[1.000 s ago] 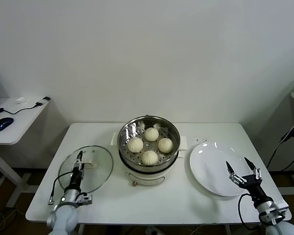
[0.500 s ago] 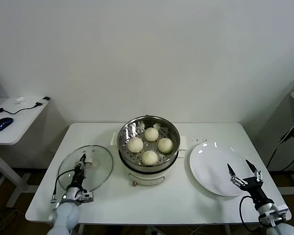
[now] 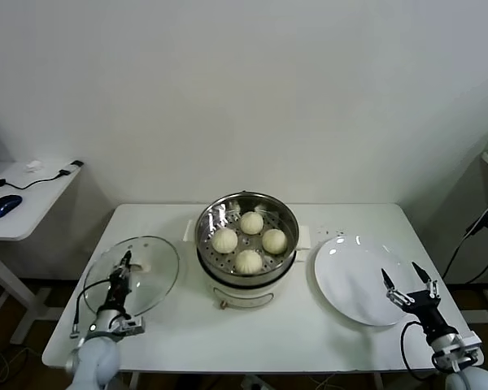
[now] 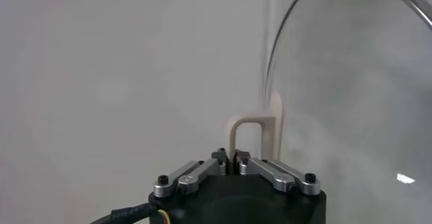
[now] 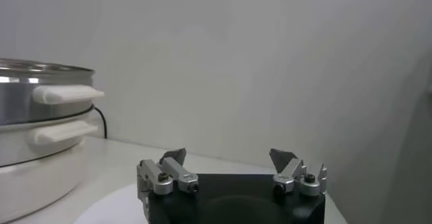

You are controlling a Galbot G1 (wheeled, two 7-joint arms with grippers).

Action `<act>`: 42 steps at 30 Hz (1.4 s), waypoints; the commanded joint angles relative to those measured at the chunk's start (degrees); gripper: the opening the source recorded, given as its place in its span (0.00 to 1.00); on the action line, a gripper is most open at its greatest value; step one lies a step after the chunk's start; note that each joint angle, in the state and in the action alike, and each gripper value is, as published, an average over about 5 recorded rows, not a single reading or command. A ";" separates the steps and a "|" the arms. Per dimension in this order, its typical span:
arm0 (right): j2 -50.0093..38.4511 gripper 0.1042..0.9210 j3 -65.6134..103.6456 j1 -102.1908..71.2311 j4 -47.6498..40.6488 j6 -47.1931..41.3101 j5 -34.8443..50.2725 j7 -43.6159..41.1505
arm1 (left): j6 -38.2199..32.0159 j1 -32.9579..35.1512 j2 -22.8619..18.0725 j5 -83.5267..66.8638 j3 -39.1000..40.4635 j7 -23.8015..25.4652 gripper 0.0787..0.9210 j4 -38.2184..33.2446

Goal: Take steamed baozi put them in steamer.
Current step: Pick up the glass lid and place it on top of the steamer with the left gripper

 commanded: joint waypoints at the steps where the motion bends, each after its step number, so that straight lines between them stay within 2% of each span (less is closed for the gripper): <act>1: -0.08 0.88 0.15 1.00 -0.86 0.15 -0.21 -0.03 | 4.85 12.45 5.37 -7.67 -2.63 2.51 0.08 -24.32; 7: -0.85 0.88 0.07 2.31 -2.18 0.23 -0.68 0.03 | 12.58 18.32 9.90 -8.94 -3.52 4.43 0.08 -37.21; 11: -1.58 0.88 -0.34 3.46 -3.16 0.22 -1.27 0.10 | 20.09 18.76 13.13 -8.48 0.24 6.91 0.08 -42.96; 15: -2.11 0.88 -1.11 4.86 -4.21 0.20 -1.98 0.28 | 29.70 14.53 17.60 -7.22 8.31 9.49 0.08 -44.01; 20: -2.17 0.88 -2.64 6.60 -5.39 0.12 -3.38 0.49 | 40.53 4.87 20.52 -2.27 21.96 18.05 0.08 -43.72; 25: -2.04 0.88 -4.21 8.17 -6.51 0.16 -4.42 0.79 | 46.63 -5.77 16.89 3.90 34.34 31.96 0.08 -41.22; 27: -1.92 0.88 -4.26 8.49 -6.91 0.19 -4.63 0.79 | 47.77 -9.62 14.64 5.50 37.61 34.56 0.08 -39.42; 35: -1.81 0.88 -2.97 8.34 -7.74 0.44 -4.74 0.71 | 48.03 -19.28 4.02 13.07 46.86 36.79 0.08 -32.28; 42: -1.27 0.88 -2.08 7.93 -8.01 0.86 -4.85 0.48 | 48.03 -19.99 -6.72 16.30 47.76 34.90 0.08 -22.85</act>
